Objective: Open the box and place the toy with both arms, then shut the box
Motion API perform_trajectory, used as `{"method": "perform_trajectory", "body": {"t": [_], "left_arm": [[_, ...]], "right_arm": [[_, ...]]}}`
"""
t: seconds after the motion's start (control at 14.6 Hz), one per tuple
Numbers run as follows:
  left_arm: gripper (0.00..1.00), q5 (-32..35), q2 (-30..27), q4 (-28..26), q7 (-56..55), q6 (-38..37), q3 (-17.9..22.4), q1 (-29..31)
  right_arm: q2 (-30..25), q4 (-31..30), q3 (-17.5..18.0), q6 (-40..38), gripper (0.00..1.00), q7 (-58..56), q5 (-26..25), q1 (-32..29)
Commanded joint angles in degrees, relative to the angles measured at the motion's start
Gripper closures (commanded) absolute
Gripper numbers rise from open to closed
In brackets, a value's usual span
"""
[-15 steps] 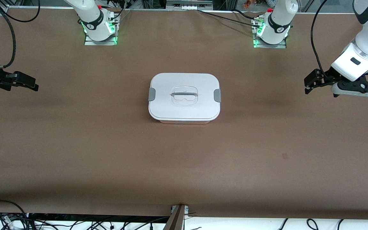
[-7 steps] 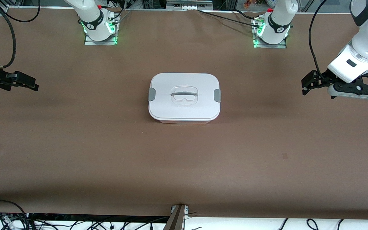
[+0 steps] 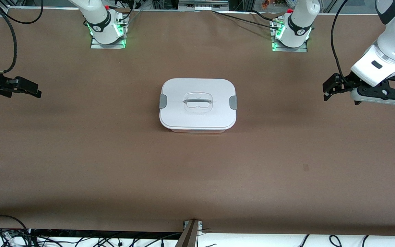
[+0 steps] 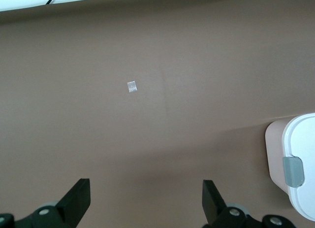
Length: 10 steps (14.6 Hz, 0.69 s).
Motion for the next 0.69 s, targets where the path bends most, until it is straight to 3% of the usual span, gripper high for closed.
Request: {"method": "perform_trajectory", "body": {"t": [0.0,0.62], "left_arm": [[0.0,-0.68,0.92,2.23,-0.33,-1.78,-0.11,0.04],[0.0,-0.51,1.62,2.93,2.39,-3.1,-0.11,0.04]], "right_arm": [[0.37,0.8,0.36,-0.13,0.0,-0.58,-0.37,-0.33],[0.37,0.8,0.36,-0.13,0.0,-0.5,-0.19,-0.33]]}}
